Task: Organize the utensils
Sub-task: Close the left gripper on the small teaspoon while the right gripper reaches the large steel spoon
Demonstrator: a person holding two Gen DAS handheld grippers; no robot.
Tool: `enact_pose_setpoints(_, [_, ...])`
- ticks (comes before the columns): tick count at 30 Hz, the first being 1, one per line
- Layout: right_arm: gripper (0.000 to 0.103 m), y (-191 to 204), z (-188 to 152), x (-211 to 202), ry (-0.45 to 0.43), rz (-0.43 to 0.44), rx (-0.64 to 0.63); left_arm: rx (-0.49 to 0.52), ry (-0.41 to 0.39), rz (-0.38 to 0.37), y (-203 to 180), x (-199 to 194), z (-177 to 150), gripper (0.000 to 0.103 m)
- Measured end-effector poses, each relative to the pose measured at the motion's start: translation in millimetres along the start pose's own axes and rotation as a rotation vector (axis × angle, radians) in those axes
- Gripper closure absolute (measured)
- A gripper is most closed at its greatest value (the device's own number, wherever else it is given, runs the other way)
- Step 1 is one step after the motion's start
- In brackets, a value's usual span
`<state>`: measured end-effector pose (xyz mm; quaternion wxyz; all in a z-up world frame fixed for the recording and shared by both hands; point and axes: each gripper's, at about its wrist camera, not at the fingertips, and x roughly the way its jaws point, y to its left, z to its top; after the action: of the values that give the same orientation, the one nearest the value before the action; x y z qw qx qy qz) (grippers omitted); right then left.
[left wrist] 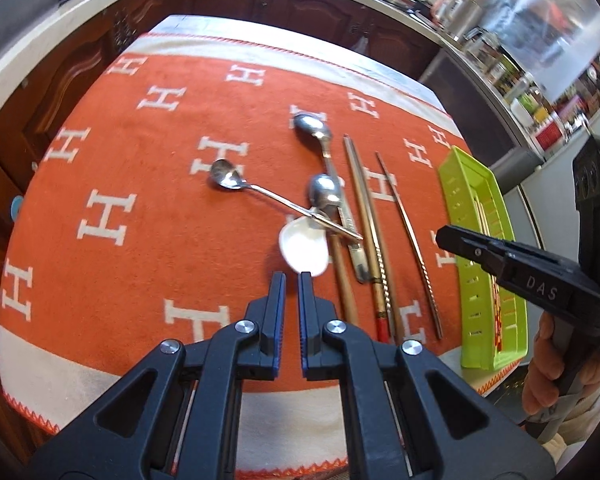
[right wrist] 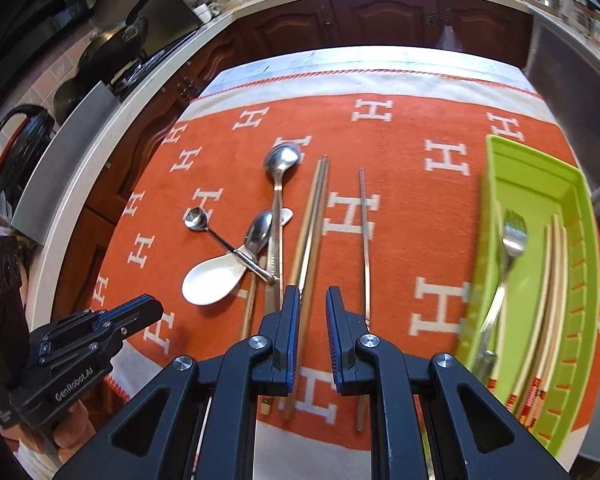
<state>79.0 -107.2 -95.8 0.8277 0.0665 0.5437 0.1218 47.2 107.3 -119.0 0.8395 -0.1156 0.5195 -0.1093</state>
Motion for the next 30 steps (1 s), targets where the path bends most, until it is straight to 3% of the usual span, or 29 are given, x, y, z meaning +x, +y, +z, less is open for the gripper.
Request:
enact_pose_setpoints(12, [0.090, 26.9, 24.5, 42.5, 0.042, 0.034, -0.062, -0.225, 0.043, -0.127, 46.8, 39.7, 42.5, 0.100])
enact_pose_setpoints(24, [0.090, 30.1, 30.4, 79.1, 0.069, 0.025, -0.099, -0.360, 0.139, -0.150, 47.8, 99.2, 73.3, 0.100])
enact_pose_setpoints(26, [0.090, 28.2, 30.4, 83.3, 0.076, 0.023, -0.102, -0.382, 0.151, -0.153, 47.7, 107.6, 75.4, 0.094])
enact_pose_setpoints(30, [0.090, 27.2, 28.0, 88.5, 0.088, 0.034, -0.110, -0.395, 0.149, -0.144, 41.5, 115.8, 81.3, 0.094])
